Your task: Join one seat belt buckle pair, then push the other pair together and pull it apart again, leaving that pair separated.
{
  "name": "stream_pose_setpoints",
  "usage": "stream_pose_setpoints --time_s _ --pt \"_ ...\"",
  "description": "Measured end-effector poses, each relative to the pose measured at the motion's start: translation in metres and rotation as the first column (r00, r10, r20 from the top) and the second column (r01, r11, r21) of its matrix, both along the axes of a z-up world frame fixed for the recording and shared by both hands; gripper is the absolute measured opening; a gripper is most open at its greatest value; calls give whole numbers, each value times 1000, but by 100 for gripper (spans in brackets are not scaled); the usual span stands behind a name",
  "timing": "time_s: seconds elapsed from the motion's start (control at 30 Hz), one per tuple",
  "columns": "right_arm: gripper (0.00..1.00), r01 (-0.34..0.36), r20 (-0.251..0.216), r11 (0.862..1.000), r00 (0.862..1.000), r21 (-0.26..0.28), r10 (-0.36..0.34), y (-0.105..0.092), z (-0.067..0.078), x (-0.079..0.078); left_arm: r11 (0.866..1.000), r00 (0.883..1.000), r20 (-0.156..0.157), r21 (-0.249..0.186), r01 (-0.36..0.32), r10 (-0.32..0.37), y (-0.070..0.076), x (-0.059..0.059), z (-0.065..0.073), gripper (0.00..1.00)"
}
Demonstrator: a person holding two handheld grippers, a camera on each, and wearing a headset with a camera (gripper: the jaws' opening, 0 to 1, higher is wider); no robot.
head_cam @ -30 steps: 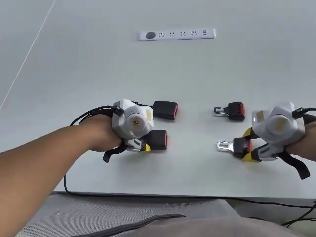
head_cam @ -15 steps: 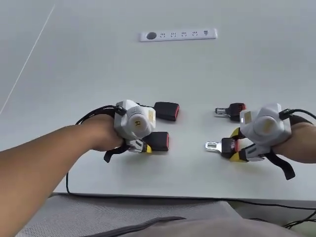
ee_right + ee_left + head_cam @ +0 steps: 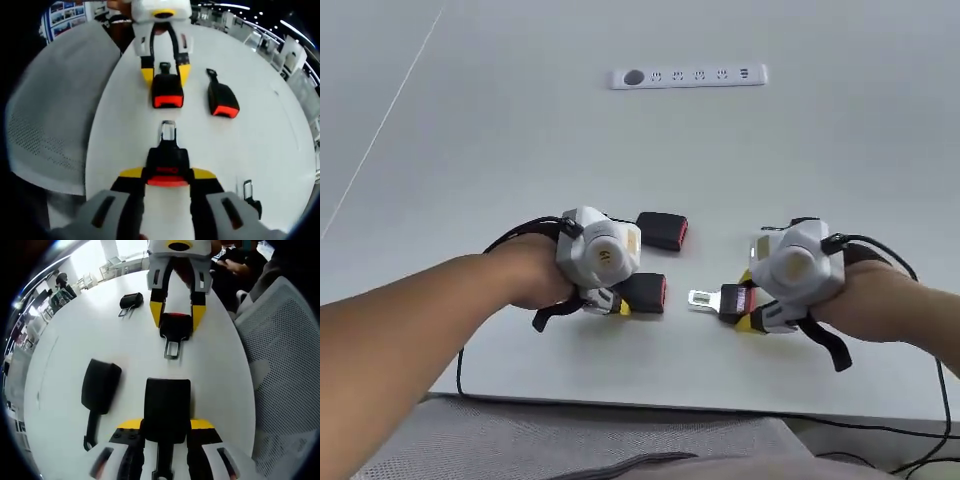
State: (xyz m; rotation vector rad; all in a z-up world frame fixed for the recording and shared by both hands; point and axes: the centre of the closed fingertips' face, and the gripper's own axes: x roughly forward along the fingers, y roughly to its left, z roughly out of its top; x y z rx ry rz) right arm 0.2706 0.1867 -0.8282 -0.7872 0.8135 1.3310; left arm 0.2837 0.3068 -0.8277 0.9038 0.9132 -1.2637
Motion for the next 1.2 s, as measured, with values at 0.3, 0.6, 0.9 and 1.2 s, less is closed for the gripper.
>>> stream_pose_setpoints --time_s 0.3,0.6,0.9,1.2 --pt "33 -16 0 1000 1000 -12 16 24 -1 1 1000 1000 -6 17 11 -10 -1 0 0 33" --pt "33 -35 19 999 999 -7 35 28 0 0 1000 1000 -7 18 12 -12 -1 0 0 33" --pt "32 -25 11 999 1000 27 25 39 0 3 1000 1000 -4 17 3 -3 -1 -1 0 32" --pt "30 -11 -2 1000 1000 28 11 46 1 6 999 999 -15 9 36 -35 -2 -1 0 32"
